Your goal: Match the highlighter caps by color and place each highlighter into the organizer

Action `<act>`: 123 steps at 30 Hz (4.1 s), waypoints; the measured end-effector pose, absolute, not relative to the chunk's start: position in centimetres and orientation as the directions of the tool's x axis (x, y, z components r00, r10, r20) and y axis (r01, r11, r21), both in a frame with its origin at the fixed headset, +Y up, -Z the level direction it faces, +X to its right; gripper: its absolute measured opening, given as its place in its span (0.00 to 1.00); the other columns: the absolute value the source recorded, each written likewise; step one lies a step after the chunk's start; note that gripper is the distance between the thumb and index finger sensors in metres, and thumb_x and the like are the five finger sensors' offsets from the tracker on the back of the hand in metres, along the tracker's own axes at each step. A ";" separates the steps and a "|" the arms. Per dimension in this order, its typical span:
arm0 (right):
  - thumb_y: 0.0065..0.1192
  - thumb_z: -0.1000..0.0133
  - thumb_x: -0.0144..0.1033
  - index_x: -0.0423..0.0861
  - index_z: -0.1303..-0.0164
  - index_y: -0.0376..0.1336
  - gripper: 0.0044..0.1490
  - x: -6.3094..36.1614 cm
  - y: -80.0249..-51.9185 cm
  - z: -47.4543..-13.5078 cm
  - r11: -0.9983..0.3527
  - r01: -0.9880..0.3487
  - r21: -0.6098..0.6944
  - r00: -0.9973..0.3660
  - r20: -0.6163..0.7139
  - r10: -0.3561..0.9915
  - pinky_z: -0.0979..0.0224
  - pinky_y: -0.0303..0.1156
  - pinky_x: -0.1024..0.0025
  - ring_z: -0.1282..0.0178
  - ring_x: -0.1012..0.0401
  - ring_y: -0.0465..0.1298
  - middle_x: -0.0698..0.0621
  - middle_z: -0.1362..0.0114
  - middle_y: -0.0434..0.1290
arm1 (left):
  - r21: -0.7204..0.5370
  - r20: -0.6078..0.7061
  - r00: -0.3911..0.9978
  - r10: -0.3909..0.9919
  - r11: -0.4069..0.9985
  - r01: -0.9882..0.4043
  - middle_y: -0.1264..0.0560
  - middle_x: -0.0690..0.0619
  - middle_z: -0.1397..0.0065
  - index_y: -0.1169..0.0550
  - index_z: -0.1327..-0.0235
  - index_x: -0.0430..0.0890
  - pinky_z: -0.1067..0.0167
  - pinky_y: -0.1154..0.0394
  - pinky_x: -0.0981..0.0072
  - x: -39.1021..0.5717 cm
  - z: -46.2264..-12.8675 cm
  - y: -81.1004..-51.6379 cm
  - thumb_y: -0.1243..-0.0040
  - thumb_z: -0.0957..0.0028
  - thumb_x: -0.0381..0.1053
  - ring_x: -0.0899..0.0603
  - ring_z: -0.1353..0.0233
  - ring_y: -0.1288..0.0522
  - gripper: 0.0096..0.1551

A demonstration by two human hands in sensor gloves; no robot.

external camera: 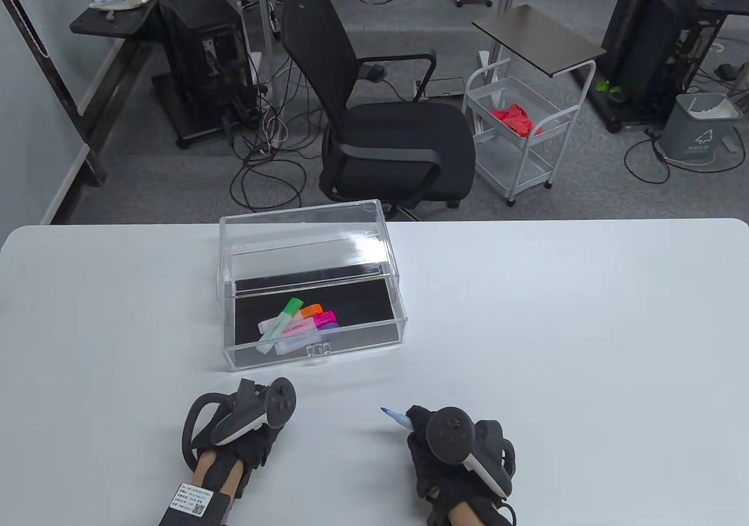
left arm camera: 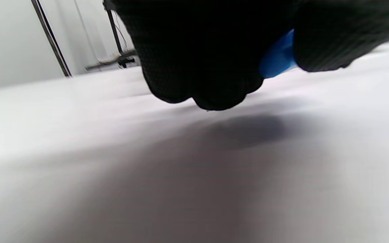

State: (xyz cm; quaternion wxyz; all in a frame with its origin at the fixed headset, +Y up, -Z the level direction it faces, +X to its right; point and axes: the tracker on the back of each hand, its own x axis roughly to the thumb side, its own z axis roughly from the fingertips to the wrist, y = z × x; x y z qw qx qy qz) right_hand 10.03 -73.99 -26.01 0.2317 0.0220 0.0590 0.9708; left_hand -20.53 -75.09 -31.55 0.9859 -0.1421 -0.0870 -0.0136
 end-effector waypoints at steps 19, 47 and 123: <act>0.62 0.50 0.38 0.62 0.35 0.60 0.31 7.7 -74.1 -25.5 -0.946 -0.312 0.089 -0.914 0.243 0.324 0.34 0.65 0.45 0.37 0.50 0.70 0.48 0.29 0.62 | -0.320 0.272 0.921 0.280 0.929 -0.188 0.29 0.55 0.28 0.36 0.26 0.54 0.34 0.20 0.59 -16.3 -26.7 -74.7 0.48 0.51 0.62 0.50 0.35 0.18 0.37; 0.62 0.50 0.37 0.54 0.34 0.58 0.32 6.1 -74.9 -25.3 -0.888 -0.398 0.229 -0.818 0.349 0.457 0.42 0.68 0.48 0.45 0.53 0.70 0.46 0.32 0.64 | -0.239 0.380 0.879 0.288 0.949 -0.208 0.18 0.61 0.43 0.34 0.27 0.56 0.47 0.14 0.61 -13.5 -24.9 -74.5 0.51 0.51 0.60 0.51 0.50 0.11 0.35; 0.60 0.49 0.51 0.60 0.24 0.40 0.48 9.4 -74.4 -25.5 -0.861 -0.407 0.307 -0.872 0.152 0.466 0.25 0.30 0.33 0.17 0.48 0.31 0.52 0.16 0.31 | -0.052 -0.064 0.987 -0.149 0.988 0.146 0.38 0.65 0.20 0.42 0.24 0.65 0.18 0.41 0.48 -17.1 -41.9 -69.4 0.51 0.51 0.68 0.45 0.16 0.39 0.39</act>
